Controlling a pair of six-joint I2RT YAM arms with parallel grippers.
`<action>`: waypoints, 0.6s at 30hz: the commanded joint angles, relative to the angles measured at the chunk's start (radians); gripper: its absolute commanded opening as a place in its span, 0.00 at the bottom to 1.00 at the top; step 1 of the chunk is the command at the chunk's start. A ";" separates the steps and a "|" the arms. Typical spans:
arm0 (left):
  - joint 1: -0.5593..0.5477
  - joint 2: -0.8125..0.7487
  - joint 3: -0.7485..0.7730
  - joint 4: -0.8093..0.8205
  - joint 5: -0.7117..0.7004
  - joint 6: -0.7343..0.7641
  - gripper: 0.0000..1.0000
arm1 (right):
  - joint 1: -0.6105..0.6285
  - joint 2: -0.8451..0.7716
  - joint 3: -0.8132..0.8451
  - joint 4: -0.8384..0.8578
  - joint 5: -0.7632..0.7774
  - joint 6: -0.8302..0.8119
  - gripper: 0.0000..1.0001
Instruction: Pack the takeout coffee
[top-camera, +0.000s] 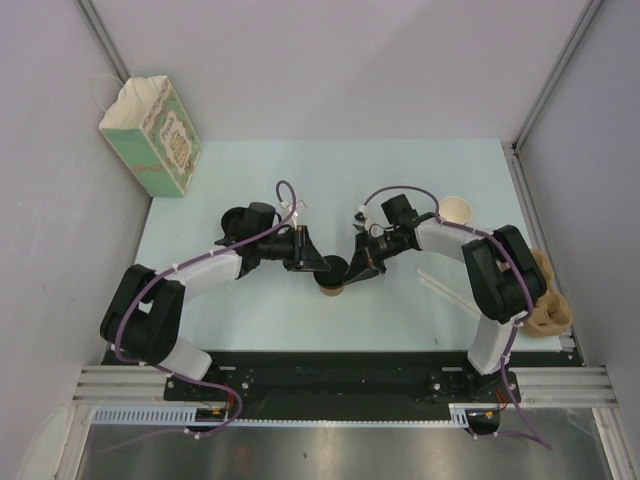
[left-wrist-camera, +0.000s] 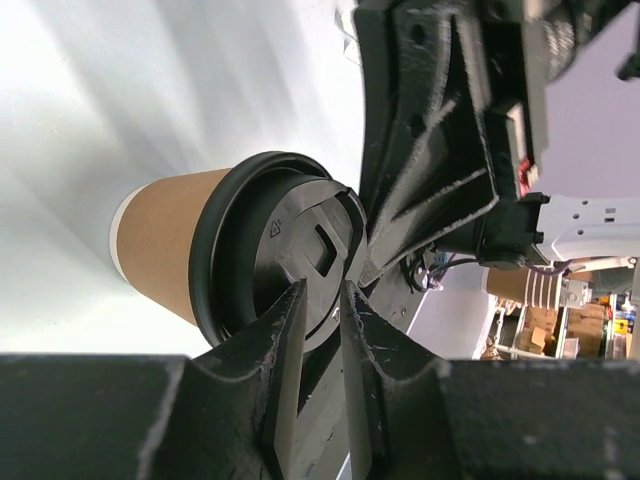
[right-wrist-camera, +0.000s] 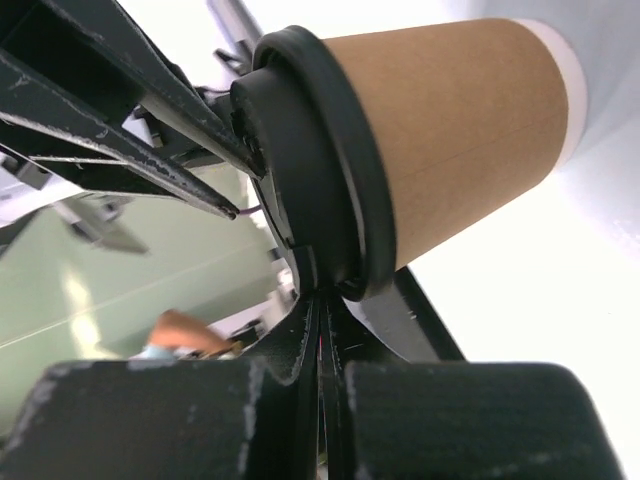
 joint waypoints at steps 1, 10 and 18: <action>-0.016 0.048 -0.010 -0.096 -0.098 0.065 0.27 | 0.013 -0.046 -0.032 -0.005 0.211 -0.054 0.00; -0.019 0.034 0.004 -0.104 -0.092 0.071 0.26 | -0.028 -0.194 -0.032 0.047 0.098 0.001 0.00; -0.019 0.034 0.004 -0.101 -0.092 0.069 0.26 | -0.073 -0.155 -0.032 0.090 0.114 0.054 0.00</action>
